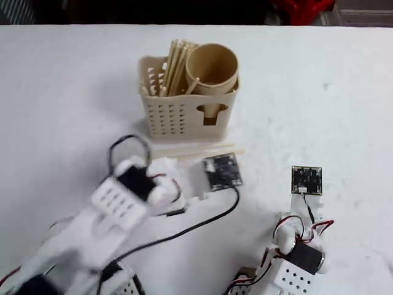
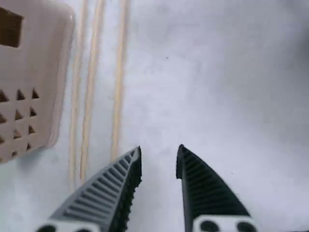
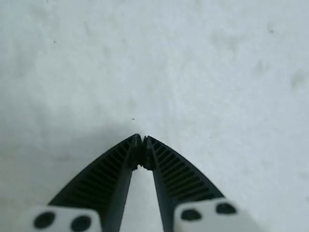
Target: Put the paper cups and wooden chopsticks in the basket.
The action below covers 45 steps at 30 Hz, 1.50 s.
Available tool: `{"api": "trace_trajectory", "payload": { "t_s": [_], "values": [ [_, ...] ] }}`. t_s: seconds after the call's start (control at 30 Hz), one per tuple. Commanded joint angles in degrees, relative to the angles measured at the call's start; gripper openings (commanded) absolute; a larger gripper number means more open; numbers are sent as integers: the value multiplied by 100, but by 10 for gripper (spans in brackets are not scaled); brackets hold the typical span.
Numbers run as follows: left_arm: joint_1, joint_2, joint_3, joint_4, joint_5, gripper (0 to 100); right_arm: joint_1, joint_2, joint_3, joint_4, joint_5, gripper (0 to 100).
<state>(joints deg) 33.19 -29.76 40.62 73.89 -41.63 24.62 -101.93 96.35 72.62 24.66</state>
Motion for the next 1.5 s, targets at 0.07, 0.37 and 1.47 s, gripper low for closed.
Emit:
{"api": "trace_trajectory", "payload": {
  "t_s": [0.07,0.37,1.47],
  "values": [
    [-40,2501,-1468,-519,-730,108,31,-101,53,13,-35,18],
    [-163,5068,-3262,-651,-958,106,31,-101,53,13,-35,18],
    [-673,5007,-2945,-1415,-308,88,31,-101,53,13,-35,18]
  ]
}}
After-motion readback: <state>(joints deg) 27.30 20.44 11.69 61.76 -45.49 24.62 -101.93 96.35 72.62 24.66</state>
